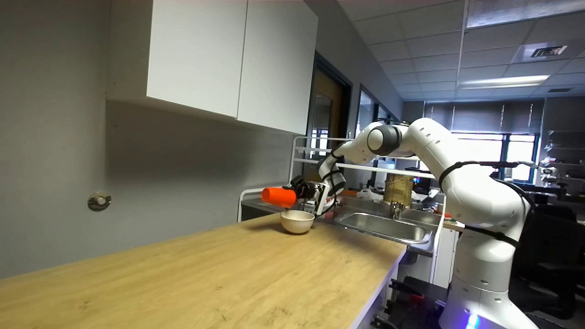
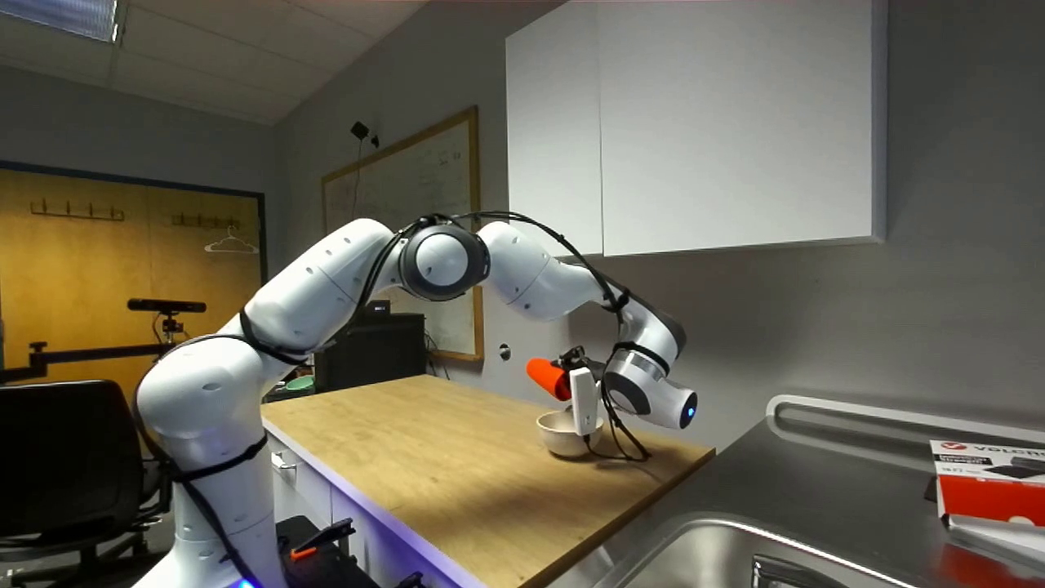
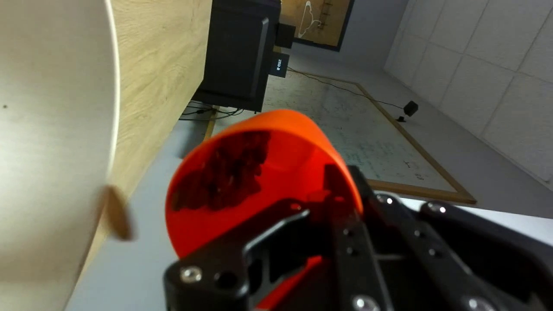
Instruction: Pour the contents in the orange cup into the white bowl
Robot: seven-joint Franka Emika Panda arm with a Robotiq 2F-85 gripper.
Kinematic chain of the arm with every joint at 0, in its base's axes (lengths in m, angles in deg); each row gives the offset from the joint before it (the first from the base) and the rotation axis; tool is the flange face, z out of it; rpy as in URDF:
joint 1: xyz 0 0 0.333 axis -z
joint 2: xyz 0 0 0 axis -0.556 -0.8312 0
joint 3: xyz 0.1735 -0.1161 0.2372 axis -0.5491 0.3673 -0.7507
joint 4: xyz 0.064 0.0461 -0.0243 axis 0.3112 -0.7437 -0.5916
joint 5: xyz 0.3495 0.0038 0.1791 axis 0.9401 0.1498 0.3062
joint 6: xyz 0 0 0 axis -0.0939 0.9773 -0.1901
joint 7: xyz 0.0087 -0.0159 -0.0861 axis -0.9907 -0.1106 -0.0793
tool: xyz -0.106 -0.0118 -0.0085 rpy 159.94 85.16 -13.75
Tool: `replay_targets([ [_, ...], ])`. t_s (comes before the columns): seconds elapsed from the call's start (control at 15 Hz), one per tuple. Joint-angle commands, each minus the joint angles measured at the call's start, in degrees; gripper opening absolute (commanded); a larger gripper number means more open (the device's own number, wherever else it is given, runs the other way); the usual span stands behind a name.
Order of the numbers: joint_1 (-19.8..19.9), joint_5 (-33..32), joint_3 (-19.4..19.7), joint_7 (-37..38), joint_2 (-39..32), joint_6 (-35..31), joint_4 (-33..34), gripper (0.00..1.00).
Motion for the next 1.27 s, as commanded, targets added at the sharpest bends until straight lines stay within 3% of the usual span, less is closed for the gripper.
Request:
replay_targets([
  [0.0, 0.0, 2.1, 0.6, 2.0, -2.5, 3.5, 3.8, 0.02],
  [1.2, 0.4, 6.7, 2.2, 2.9, -5.9, 10.0, 6.9, 0.02],
])
